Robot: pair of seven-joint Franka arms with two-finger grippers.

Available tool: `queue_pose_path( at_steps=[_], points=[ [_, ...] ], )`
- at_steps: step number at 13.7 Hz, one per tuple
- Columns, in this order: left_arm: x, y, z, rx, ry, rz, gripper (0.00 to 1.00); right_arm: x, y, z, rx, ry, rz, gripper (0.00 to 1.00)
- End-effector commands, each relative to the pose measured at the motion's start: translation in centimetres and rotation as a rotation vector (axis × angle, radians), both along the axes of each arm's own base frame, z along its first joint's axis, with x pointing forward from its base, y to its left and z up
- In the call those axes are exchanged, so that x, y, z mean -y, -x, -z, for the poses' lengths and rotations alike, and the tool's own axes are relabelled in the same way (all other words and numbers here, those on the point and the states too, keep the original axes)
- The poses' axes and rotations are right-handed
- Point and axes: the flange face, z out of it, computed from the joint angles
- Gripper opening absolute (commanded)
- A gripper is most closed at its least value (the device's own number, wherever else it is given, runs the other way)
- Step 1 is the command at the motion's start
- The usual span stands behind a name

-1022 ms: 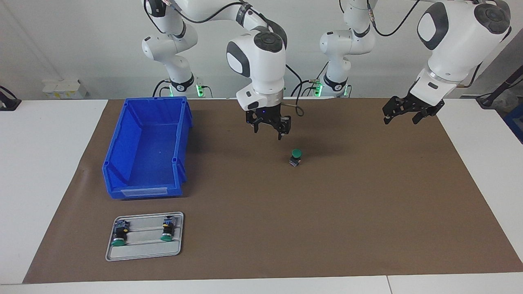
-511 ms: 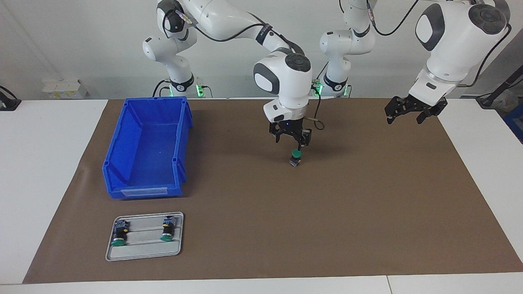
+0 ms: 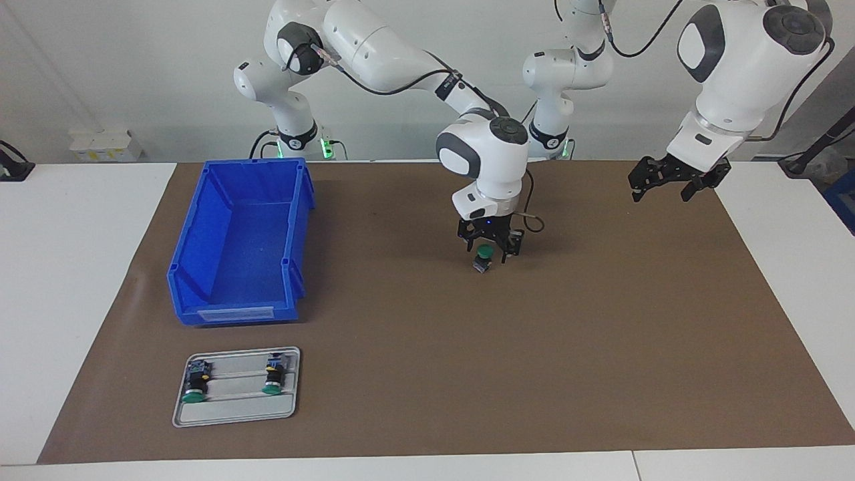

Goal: Place and press button with both arms
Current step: 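Lift the part with the right gripper and carry it toward the bin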

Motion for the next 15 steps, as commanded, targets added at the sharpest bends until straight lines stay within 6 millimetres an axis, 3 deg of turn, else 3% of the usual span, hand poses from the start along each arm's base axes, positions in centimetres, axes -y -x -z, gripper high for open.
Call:
queue_pose_path(
  at_steps=[1,7,10,12,13,15],
  points=[
    [-0.1,0.9,-0.1,0.018,0.029,-0.002,0.99,0.2,0.8,2.1,0.008,0.017,-0.006,0.88],
    [-0.2,0.9,-0.1,0.018,0.03,0.014,1.0,0.9,1.8,3.2,-0.001,0.029,-0.013,0.86],
    [0.1,1.0,-0.1,0.012,0.029,0.011,1.0,1.0,1.7,3.1,0.003,0.033,-0.014,0.74],
    [0.1,1.0,-0.1,0.013,0.028,0.013,1.0,1.0,1.5,2.7,0.006,0.031,-0.012,0.56],
    [0.1,1.0,-0.1,0.012,0.027,0.013,1.0,1.1,1.3,2.5,0.01,0.029,-0.009,0.41],
    [0.1,1.0,-0.1,0.013,0.029,0.011,1.0,0.9,1.2,2.0,0.017,0.024,-0.007,0.0]
  ],
)
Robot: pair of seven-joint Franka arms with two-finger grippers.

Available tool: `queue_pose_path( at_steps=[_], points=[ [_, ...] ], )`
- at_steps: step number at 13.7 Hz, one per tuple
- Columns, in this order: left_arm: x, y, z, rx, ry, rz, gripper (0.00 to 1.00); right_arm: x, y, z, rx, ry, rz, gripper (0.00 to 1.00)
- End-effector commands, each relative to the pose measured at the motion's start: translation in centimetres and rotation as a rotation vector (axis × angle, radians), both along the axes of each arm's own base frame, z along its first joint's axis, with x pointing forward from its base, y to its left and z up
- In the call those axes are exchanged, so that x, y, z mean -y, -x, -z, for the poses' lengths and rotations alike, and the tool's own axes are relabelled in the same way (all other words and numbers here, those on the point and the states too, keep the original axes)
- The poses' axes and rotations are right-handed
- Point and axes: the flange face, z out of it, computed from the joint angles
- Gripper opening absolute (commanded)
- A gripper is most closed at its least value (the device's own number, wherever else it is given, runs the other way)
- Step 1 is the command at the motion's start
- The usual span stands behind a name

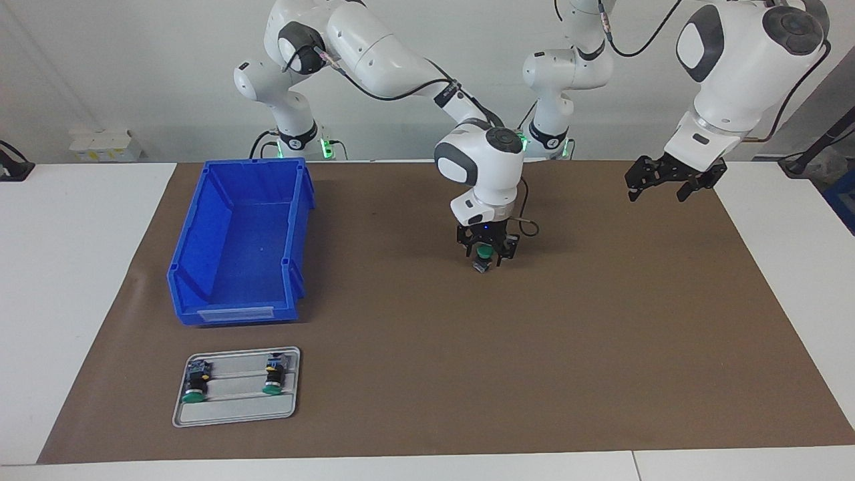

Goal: Place and press button with both arms
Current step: 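Lift the part with the right gripper and carry it toward the bin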

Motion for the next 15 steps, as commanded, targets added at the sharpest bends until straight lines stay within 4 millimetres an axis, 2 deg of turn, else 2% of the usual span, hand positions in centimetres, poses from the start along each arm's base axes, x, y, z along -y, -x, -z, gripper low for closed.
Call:
queue_pose_path(
  at_steps=[1,3,5,7,9,13,15],
  points=[
    [-0.4,0.8,-0.1,0.013,0.01,0.004,1.0,0.4,0.0,-0.9,0.025,0.005,0.011,0.0],
    [-0.6,0.8,-0.1,0.014,0.011,-0.002,1.0,1.7,-0.8,-3.7,0.044,-0.01,0.032,0.0],
    [-0.9,0.8,-0.1,0.014,0.011,-0.007,1.0,5.0,-2.1,-6.6,0.05,-0.007,0.076,0.0],
    [-0.8,0.8,-0.1,0.013,0.01,-0.005,1.0,9.8,-3.0,-10.0,0.065,-0.014,0.11,0.0],
    [-0.8,0.8,-0.1,0.014,0.01,-0.005,1.0,15.3,-3.3,-12.5,0.063,0.014,0.078,0.0],
    [-0.8,0.8,-0.1,0.014,0.01,-0.005,1.0,25.7,-4.0,-16.8,0.031,0.072,0.013,0.0],
    [-0.8,0.8,-0.1,0.014,0.01,-0.005,1.0,31.6,-3.3,-18.4,0.022,0.089,-0.055,0.0]
  ],
)
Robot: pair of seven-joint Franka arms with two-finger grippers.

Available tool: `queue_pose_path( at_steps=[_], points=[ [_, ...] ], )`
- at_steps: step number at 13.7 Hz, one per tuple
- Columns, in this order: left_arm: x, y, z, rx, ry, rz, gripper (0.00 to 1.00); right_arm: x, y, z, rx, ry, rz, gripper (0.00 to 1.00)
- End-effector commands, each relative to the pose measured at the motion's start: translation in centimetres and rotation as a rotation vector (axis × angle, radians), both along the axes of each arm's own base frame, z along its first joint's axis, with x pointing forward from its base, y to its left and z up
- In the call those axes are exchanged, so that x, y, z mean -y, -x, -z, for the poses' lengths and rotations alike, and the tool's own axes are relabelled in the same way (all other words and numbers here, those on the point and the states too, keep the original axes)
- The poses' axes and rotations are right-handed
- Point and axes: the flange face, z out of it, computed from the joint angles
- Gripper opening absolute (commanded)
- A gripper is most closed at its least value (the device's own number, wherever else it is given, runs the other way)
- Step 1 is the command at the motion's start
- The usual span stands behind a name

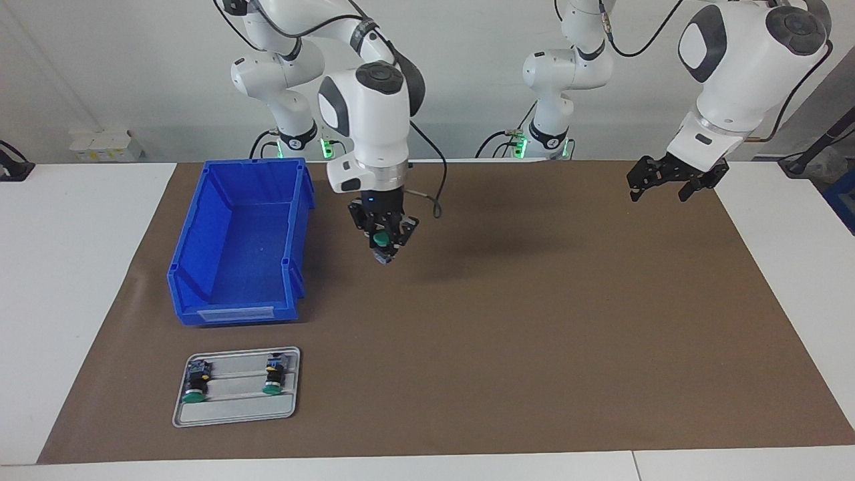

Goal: Place and press button with both arms
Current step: 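Lift the part with the right gripper and carry it toward the bin, then lower the held part into the blue bin with the right gripper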

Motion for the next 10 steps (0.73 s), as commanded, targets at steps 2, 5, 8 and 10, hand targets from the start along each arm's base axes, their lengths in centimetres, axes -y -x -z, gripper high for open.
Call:
queue_pose_path(
  at_steps=[2,5,8,10],
  points=[
    [-0.4,0.8,-0.1,0.014,0.011,0.002,1.0,9.5,3.0,-1.5,-0.043,0.029,-0.13,0.0],
    [-0.4,0.8,-0.1,0.014,0.011,0.002,1.0,15.3,2.9,-1.3,-0.089,0.038,-0.234,0.0],
    [-0.4,0.8,-0.1,0.014,0.01,0.002,1.0,21.3,2.2,-0.4,-0.105,-0.011,-0.378,0.0],
    [-0.4,0.8,-0.1,0.014,0.011,0.002,1.0,24.0,1.6,0.7,-0.114,-0.015,-0.478,0.0]
  ],
)
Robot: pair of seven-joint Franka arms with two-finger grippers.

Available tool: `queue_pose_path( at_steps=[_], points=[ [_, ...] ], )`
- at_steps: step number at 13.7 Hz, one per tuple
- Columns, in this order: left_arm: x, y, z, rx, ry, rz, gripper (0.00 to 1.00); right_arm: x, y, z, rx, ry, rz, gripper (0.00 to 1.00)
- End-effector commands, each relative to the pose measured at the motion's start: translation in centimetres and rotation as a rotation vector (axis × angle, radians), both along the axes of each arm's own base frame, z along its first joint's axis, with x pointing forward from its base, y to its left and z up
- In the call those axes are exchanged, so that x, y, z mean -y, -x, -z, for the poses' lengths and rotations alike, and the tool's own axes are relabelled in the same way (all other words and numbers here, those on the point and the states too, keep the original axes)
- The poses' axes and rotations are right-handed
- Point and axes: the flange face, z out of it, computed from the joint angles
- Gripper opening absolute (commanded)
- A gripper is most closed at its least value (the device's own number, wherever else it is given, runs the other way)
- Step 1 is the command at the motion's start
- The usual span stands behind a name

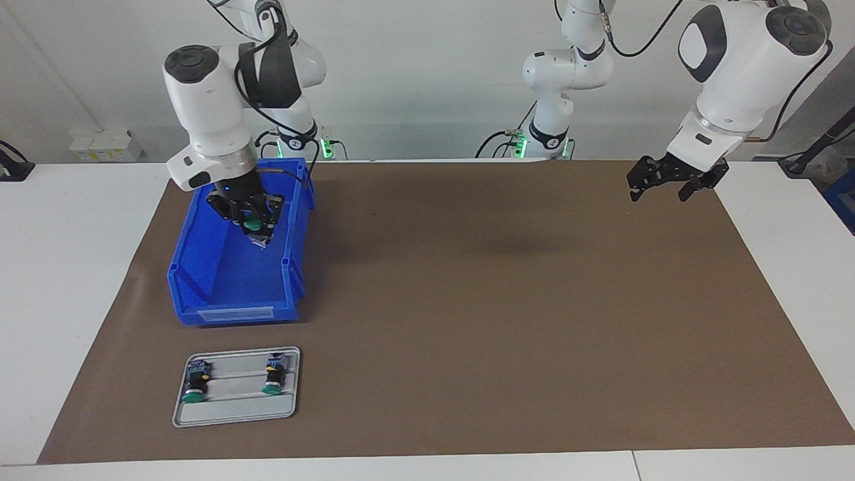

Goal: Place and press button with both arms
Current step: 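Lower the held part into the blue bin with the right gripper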

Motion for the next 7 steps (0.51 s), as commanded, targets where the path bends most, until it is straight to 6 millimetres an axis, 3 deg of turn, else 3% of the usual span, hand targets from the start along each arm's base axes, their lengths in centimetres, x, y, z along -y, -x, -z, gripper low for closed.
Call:
queue_pose_path(
  at_steps=[1,7],
  points=[
    [-0.4,0.8,-0.1,0.014,0.01,0.003,1.0,2.1,-0.5,1.3,0.023,-0.023,-0.103,0.0],
    [-0.4,0.8,-0.1,0.014,0.011,0.002,1.0,2.3,-3.7,7.1,0.049,-0.02,-0.165,0.0]
  ],
)
